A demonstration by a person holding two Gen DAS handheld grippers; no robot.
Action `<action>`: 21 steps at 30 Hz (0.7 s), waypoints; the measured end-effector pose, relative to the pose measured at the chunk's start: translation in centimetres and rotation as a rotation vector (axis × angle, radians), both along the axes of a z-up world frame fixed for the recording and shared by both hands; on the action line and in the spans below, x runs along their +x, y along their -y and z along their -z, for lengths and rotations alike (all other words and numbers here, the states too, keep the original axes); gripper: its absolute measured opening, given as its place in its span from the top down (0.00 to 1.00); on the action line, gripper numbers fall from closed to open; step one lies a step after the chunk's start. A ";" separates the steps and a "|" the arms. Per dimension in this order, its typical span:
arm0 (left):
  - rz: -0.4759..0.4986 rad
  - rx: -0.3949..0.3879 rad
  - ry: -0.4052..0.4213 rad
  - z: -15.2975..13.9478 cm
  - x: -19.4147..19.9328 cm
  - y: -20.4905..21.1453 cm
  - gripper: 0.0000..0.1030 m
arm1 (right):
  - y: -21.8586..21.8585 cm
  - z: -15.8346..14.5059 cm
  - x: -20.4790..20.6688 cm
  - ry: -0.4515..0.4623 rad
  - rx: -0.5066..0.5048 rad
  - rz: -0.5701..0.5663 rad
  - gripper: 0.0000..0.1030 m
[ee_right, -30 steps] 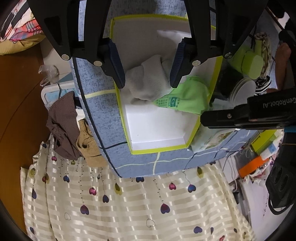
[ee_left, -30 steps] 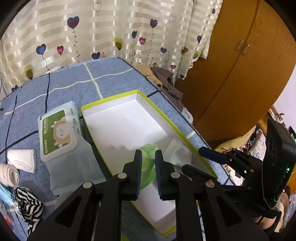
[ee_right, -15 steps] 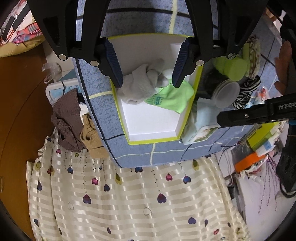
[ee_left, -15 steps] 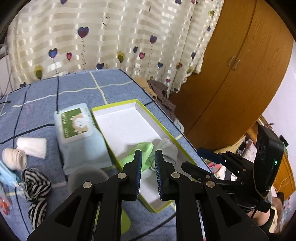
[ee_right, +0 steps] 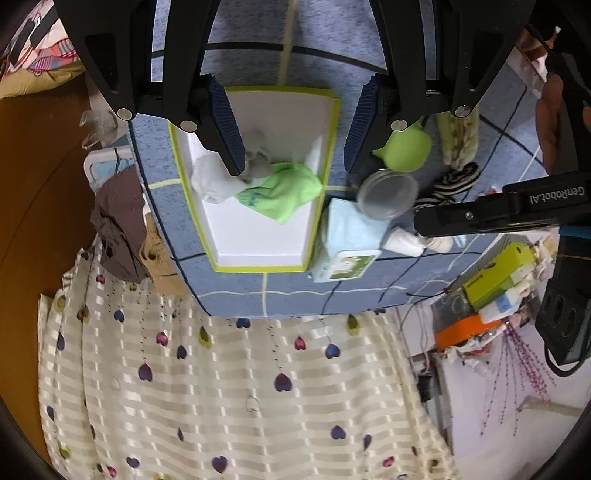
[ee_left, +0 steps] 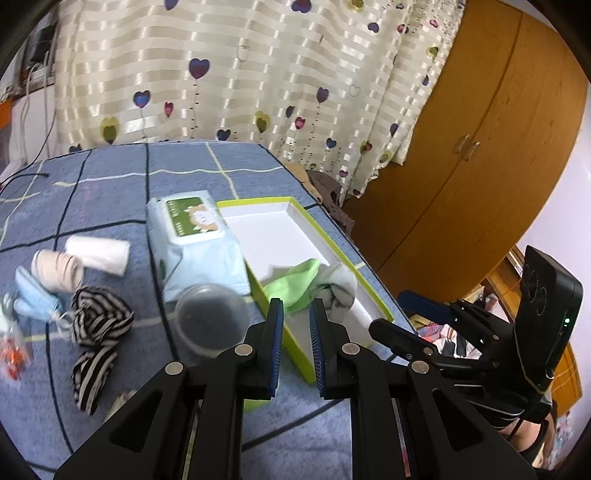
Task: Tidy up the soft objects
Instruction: 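Withdraw both tools from the tray back toward the pile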
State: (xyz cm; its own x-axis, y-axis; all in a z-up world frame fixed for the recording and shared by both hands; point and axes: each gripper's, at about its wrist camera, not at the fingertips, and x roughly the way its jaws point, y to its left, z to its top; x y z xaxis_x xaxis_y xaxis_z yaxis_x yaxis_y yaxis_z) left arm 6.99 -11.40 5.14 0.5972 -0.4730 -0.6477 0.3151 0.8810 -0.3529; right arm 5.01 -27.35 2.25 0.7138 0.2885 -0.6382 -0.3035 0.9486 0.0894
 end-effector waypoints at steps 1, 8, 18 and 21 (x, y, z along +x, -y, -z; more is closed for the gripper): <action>-0.012 0.003 -0.001 0.1 -0.4 -0.4 0.85 | -0.3 -0.1 -0.2 0.002 -0.001 -0.007 0.46; -0.058 0.001 0.001 0.4 -1.8 -3.0 0.85 | -3.3 -0.5 -1.2 0.011 -0.012 -0.073 0.46; -0.103 -0.012 -0.008 1.0 -2.9 -5.9 0.85 | -6.1 -0.7 -2.0 0.016 -0.020 -0.137 0.46; -0.121 -0.019 -0.008 1.1 -3.3 -6.9 0.85 | -6.7 -0.9 -2.2 0.022 -0.019 -0.157 0.46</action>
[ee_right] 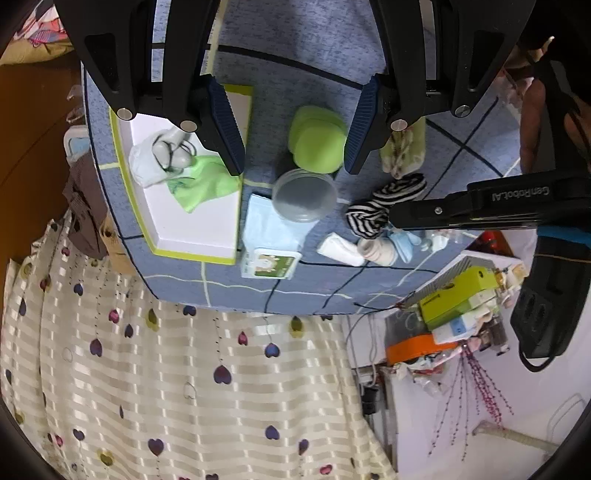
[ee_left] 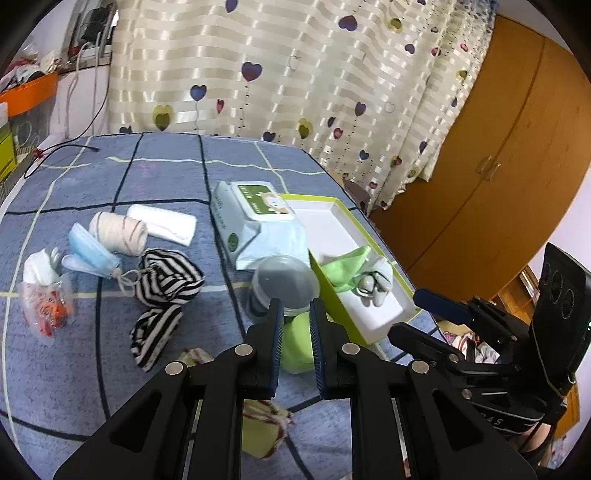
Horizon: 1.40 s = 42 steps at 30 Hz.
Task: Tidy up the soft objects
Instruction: 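Withdraw both tools from the tray back toward the pile, then grasp the green fabric pouch with red-white trim with the right tool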
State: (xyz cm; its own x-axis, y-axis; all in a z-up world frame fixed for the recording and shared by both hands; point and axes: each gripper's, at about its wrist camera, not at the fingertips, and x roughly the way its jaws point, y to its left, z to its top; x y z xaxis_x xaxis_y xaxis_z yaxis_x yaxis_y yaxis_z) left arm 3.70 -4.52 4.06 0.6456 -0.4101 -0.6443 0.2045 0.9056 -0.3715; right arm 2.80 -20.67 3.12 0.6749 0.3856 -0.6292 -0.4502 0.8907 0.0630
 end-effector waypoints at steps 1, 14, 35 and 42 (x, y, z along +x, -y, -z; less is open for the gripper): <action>-0.006 -0.001 0.000 0.0 -0.1 -0.3 0.85 | -0.2 0.0 -0.1 0.002 0.000 -0.008 0.46; -0.143 0.004 -0.001 0.3 -1.8 -5.3 0.85 | -5.3 1.0 -1.6 -0.025 0.004 -0.201 0.46; -0.235 -0.030 -0.037 2.9 -2.6 -10.7 0.85 | -13.6 8.5 -0.2 -0.181 -0.186 -0.320 0.46; -0.238 -0.047 -0.058 3.8 -2.2 -11.4 0.85 | -14.9 10.3 0.5 -0.200 -0.273 -0.297 0.46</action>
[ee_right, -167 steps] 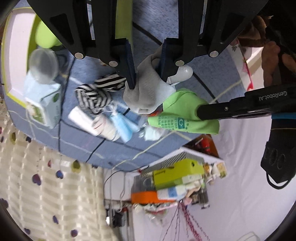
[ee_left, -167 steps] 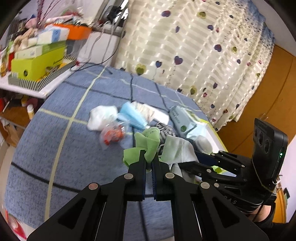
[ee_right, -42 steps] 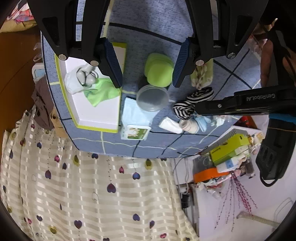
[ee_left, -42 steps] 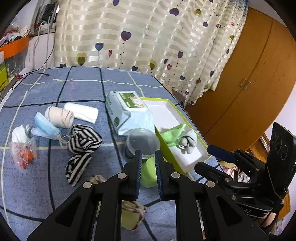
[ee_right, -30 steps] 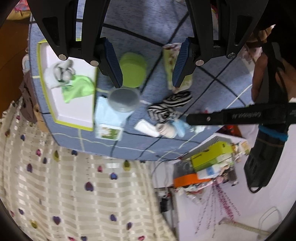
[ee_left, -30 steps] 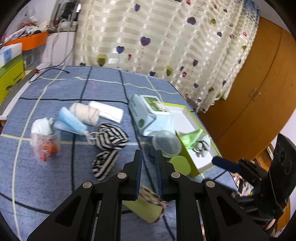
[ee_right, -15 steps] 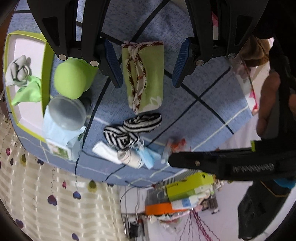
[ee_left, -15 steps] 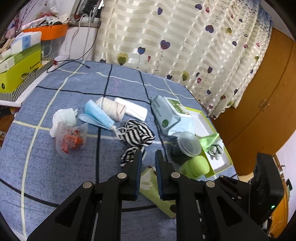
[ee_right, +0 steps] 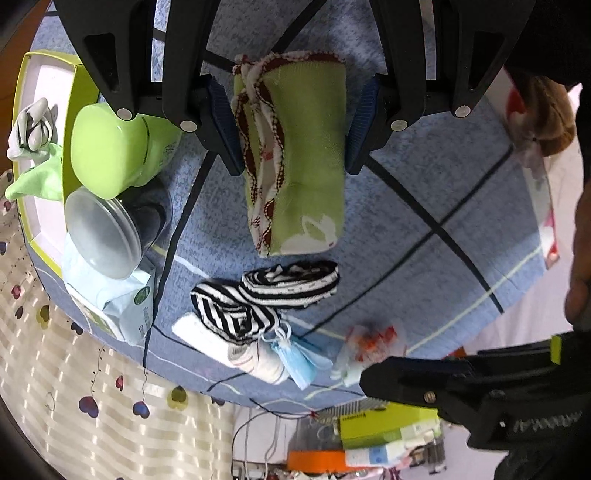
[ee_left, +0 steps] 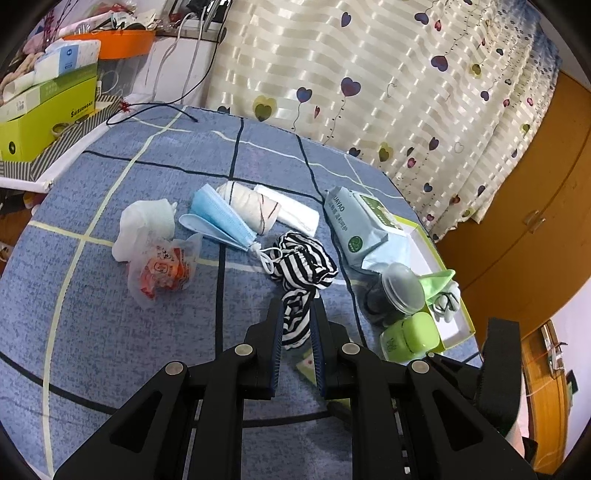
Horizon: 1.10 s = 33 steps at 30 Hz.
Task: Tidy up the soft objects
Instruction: 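Grasp the green fabric pouch with red-white trim with the right tool, then grasp the black-and-white striped sock with the left tool while the right tool holds the pouch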
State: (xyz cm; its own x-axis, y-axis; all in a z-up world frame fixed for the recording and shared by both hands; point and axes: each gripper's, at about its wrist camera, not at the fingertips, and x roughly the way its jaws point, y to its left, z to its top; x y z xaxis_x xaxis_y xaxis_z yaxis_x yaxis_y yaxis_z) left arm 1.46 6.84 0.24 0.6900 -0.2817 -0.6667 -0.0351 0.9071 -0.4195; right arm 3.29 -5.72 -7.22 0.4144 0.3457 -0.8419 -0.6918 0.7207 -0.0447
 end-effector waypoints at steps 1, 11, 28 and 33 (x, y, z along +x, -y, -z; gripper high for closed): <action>0.001 -0.002 -0.001 0.1 0.0 -0.1 0.85 | -0.1 0.2 0.1 -0.004 -0.005 0.000 0.46; 0.006 -0.018 -0.008 0.9 0.5 -0.5 0.85 | 0.8 -1.9 -0.2 0.026 0.083 0.009 0.66; 0.081 -0.011 -0.066 4.3 4.1 1.4 0.41 | 5.2 -7.6 0.6 0.140 0.176 0.103 0.66; 0.074 -0.005 -0.115 5.6 5.3 1.8 0.41 | 5.5 -7.5 1.2 0.139 0.178 0.106 0.66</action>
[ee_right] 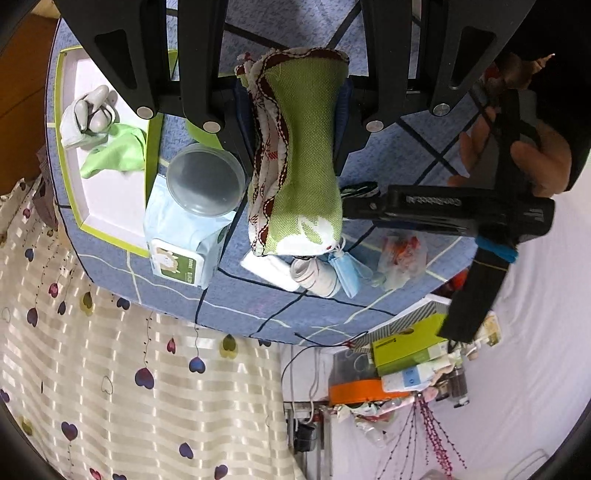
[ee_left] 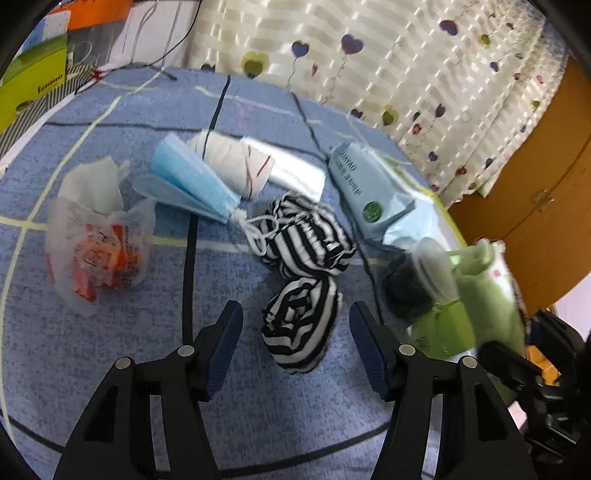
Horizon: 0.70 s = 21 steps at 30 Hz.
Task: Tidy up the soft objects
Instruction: 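Grasp the black-and-white striped sock with the left tool while the right tool holds the pouch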
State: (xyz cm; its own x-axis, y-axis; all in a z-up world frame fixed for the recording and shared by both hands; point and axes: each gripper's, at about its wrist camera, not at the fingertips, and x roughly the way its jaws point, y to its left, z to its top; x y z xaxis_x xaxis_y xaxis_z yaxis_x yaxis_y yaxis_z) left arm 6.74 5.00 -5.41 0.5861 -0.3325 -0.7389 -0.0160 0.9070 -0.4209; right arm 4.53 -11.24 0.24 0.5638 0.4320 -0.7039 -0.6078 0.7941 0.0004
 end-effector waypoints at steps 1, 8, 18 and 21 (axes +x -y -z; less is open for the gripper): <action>0.002 -0.008 -0.011 0.3 0.3 0.1 0.41 | 0.0 0.1 0.1 -0.002 0.000 0.000 0.66; 0.007 0.029 -0.037 1.0 1.1 1.7 0.68 | 0.8 0.3 0.6 -0.007 0.008 0.013 0.66; 0.016 0.074 0.021 -1.0 -1.2 2.4 0.83 | 2.4 -0.1 0.8 0.004 0.034 0.043 0.66; 0.019 0.069 0.055 -2.5 -1.9 2.7 0.83 | 2.9 -0.4 0.6 0.012 0.044 0.055 0.66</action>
State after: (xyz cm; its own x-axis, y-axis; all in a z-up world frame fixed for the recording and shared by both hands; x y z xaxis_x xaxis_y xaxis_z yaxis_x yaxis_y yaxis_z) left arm 4.84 2.29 -2.93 0.6207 -0.2929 -0.7273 0.0226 0.9339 -0.3568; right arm 5.16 -14.14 0.66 0.5959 0.4306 -0.6778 -0.5633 0.8257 0.0294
